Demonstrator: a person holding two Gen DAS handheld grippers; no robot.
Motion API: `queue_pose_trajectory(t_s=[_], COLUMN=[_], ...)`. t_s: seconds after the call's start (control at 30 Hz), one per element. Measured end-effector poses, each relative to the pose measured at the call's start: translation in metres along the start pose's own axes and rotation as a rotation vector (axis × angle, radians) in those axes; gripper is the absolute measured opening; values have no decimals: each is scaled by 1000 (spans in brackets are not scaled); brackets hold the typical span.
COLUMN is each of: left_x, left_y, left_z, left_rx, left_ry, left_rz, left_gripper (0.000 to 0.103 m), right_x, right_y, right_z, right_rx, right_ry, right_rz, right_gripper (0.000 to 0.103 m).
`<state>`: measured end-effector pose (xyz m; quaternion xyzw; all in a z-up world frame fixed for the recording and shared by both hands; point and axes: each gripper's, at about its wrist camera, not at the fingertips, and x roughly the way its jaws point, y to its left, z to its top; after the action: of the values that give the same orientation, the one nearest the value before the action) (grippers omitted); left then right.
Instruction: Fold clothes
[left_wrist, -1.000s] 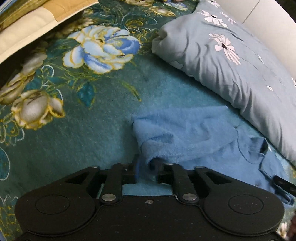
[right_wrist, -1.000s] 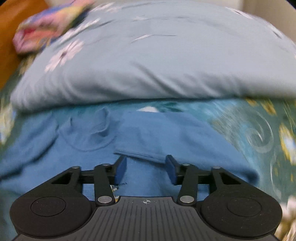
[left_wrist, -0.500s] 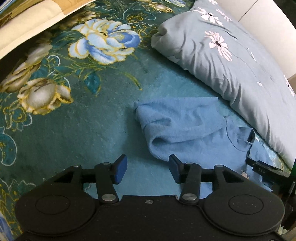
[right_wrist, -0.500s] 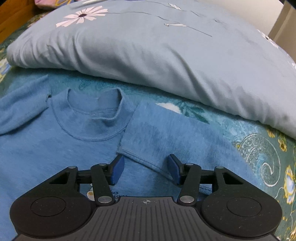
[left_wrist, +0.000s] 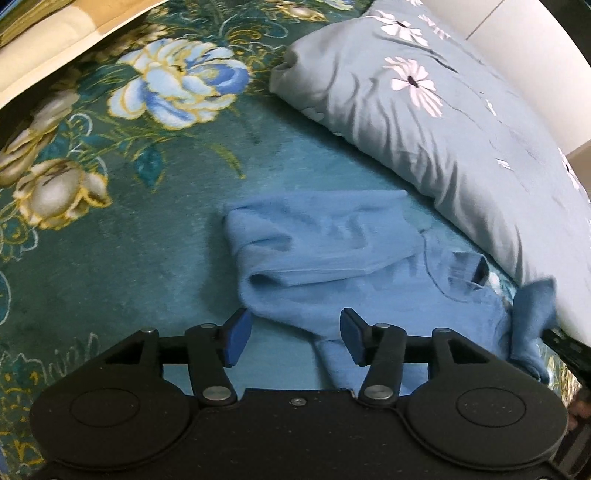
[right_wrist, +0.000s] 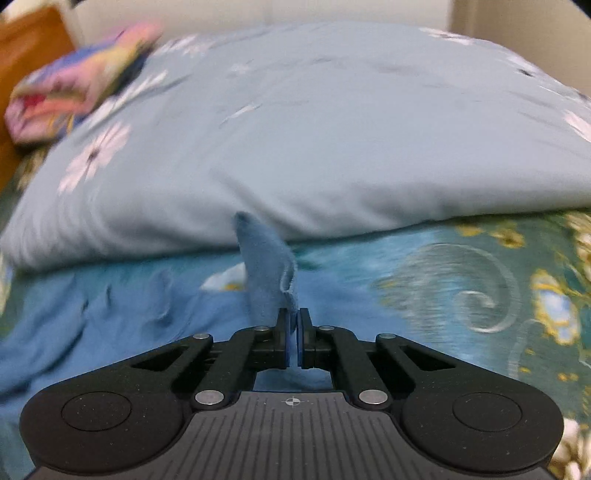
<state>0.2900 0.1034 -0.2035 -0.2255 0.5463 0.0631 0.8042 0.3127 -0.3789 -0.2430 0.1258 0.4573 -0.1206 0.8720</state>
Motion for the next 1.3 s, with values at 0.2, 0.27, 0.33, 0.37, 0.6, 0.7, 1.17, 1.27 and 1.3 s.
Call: queue_pose_trajectory(t_s=[0.2, 0.27, 0.33, 0.37, 0.6, 0.7, 1.17, 1.27, 1.3], left_x=[2, 3, 4, 5, 12, 16, 25, 27, 28], left_y=[-16, -19, -22, -24, -41, -51, -67, -70, -71], left_z=[0, 0, 0, 0, -5, -8, -17, -15, -15], left_rx=[10, 10, 10, 10, 17, 34, 48, 48, 48], left_ry=[-3, -4, -5, -6, 4, 18, 40, 42, 43], left_rz=[-3, 5, 12, 16, 28, 24, 47, 47, 47], left_gripper=[53, 54, 54, 54, 57, 58, 64, 64, 64], right_x=[-21, -26, -27, -27, -16, -8, 50, 48, 47], right_y=[-83, -110, -130, -140, -162, -157, -150, -143, -141], right_z=[8, 10, 9, 9, -2, -9, -12, -15, -15], right_rx=[62, 83, 99, 107, 230, 293, 325, 305, 299], right_ry=[-54, -58, -56, -55, 4, 23, 88, 75, 71], right_rz=[-177, -231, -272, -291, -117, -16, -171, -160, -157], right_gripper=[2, 1, 1, 1, 2, 22, 53, 35, 31])
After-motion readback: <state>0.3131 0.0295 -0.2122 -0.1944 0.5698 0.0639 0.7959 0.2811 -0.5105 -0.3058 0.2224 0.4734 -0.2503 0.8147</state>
